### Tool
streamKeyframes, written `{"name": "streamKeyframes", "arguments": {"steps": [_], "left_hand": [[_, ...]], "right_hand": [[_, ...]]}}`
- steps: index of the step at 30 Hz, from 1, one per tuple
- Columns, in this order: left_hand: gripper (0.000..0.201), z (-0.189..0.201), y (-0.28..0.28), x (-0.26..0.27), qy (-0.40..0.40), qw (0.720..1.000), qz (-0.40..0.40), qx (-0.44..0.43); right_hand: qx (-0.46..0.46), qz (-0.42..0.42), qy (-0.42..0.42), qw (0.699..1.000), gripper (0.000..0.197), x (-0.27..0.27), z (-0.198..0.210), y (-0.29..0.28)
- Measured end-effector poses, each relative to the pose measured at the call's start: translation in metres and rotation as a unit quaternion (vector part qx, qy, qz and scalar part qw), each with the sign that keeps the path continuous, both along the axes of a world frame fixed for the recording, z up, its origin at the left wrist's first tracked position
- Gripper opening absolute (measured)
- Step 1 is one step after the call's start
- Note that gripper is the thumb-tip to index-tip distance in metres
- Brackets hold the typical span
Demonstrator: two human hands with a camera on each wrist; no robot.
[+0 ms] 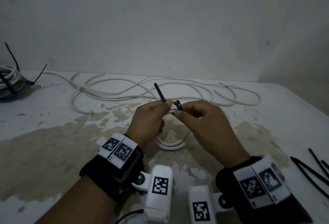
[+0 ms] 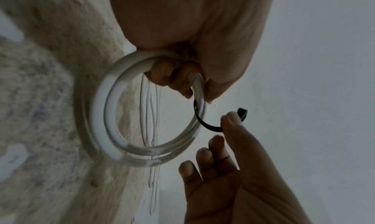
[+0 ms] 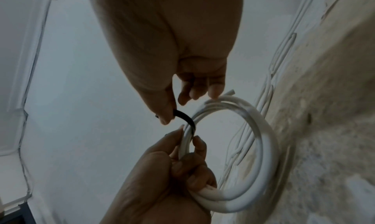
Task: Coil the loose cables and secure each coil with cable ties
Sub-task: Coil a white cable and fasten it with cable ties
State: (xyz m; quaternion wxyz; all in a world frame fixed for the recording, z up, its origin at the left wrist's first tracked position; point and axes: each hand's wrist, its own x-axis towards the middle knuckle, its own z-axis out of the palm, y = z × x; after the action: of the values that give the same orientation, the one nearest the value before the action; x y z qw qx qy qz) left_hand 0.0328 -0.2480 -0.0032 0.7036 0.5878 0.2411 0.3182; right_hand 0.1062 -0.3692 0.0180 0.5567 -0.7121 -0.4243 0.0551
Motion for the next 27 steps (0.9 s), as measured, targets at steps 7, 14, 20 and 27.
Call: {"name": "streamKeyframes", "arguments": {"steps": [7,14,20,27], "left_hand": [[0.029,0.006,-0.003,-0.002,-0.006,0.998,-0.007,0.058],[0.02,0.007,-0.014,-0.002,0.021,0.978,0.02,0.205],[0.022,0.007,-0.021,-0.003,0.049,0.948,0.04,0.311],[0.025,0.004,-0.022,-0.002,0.038,0.945,0.043,0.322]], "right_hand": [[0.051,0.025,0.019,0.998,0.013,-0.002,0.002,-0.002],[0.113,-0.038,0.037,0.992,0.02,0.0,0.002,-0.002],[0.113,-0.08,-0.024,0.99,0.02,0.003,0.0,-0.003],[0.117,-0.087,-0.082,0.986,0.02,0.003,0.0,-0.003]]}}
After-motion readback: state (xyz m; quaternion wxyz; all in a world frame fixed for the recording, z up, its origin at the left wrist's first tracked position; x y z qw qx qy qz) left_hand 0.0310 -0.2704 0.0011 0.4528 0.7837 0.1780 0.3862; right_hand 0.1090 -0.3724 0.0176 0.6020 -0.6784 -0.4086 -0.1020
